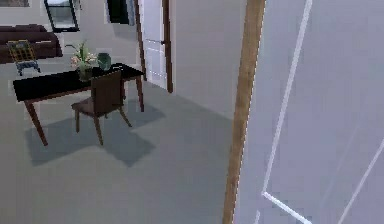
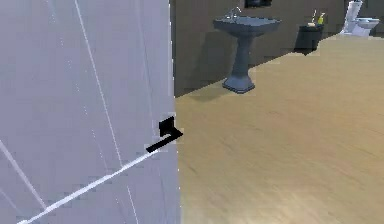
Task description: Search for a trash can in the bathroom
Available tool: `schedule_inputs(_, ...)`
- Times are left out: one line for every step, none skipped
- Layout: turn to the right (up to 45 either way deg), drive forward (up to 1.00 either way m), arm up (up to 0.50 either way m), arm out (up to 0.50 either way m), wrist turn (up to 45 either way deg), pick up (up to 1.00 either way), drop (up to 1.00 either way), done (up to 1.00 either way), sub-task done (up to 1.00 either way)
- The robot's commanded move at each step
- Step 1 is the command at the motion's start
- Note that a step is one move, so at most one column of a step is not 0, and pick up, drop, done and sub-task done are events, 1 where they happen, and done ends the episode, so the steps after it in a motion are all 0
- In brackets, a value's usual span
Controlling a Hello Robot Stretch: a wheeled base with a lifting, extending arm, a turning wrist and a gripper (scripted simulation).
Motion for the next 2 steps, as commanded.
schedule_inputs(-27.0,0.00,0.00,0.00,0.0,0.00,0.00,0.00,0.00)
schedule_inputs(0.0,0.20,0.00,0.00,0.0,0.00,0.00,0.00,0.00)
